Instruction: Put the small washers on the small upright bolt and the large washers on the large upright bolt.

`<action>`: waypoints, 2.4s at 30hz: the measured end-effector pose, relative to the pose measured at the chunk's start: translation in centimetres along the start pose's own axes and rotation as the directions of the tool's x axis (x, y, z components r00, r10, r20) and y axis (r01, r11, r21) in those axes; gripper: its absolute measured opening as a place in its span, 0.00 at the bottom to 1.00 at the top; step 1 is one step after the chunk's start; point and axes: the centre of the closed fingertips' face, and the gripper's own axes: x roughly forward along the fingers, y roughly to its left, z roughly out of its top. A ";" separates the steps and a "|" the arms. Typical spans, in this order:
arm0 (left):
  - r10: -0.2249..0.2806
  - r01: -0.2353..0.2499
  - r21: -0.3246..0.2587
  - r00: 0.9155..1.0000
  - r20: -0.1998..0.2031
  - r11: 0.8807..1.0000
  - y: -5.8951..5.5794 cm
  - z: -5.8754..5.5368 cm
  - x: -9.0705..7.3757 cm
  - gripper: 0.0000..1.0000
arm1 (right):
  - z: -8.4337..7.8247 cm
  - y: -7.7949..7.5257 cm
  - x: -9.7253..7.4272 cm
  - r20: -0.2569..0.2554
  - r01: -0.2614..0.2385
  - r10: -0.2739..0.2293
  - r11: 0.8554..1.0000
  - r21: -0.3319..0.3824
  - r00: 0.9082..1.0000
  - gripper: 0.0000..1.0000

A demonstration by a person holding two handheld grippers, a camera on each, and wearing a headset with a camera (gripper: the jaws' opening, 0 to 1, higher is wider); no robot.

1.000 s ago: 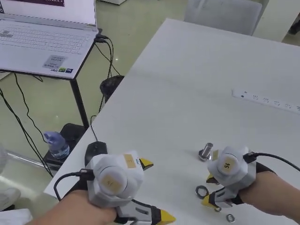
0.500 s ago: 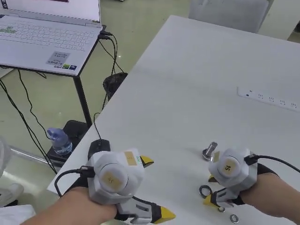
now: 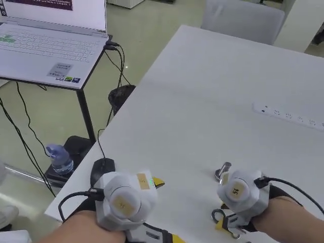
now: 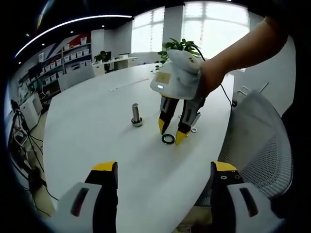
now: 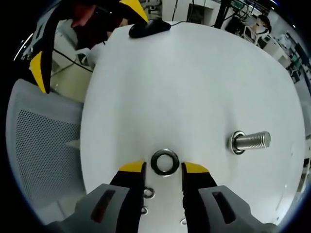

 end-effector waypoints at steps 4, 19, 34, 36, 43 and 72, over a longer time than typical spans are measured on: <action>-0.009 0.009 -0.008 1.000 0.000 1.000 -0.1 -0.1 0.1 0.80 | 0.0 -0.1 0.0 -0.020 0.001 -0.001 1.000 0.006 1.000 0.31; -0.002 0.002 0.005 1.000 -0.006 1.000 0.3 0.1 0.3 0.80 | 0.2 -0.1 -0.1 -0.033 0.016 -0.015 0.999 0.043 0.999 0.22; 0.017 -0.017 -0.009 1.000 0.002 1.000 0.2 0.2 0.4 0.79 | -0.4 0.3 -0.4 -0.026 0.001 0.001 0.996 0.088 1.000 0.21; 0.018 -0.018 -0.008 1.000 0.006 1.000 0.2 0.4 0.4 0.80 | -0.6 0.2 -0.9 -0.022 0.004 -0.003 0.996 0.087 1.000 0.21; 0.024 -0.024 -0.010 1.000 0.016 1.000 0.2 0.5 0.4 0.86 | -1.3 -0.5 -3.3 -0.007 -0.011 0.012 0.991 0.135 1.000 0.21; 0.041 -0.038 -0.048 0.998 0.044 0.998 0.3 1.4 0.6 0.99 | -2.7 -7.3 -12.2 0.037 0.067 -0.080 0.963 0.261 0.996 0.21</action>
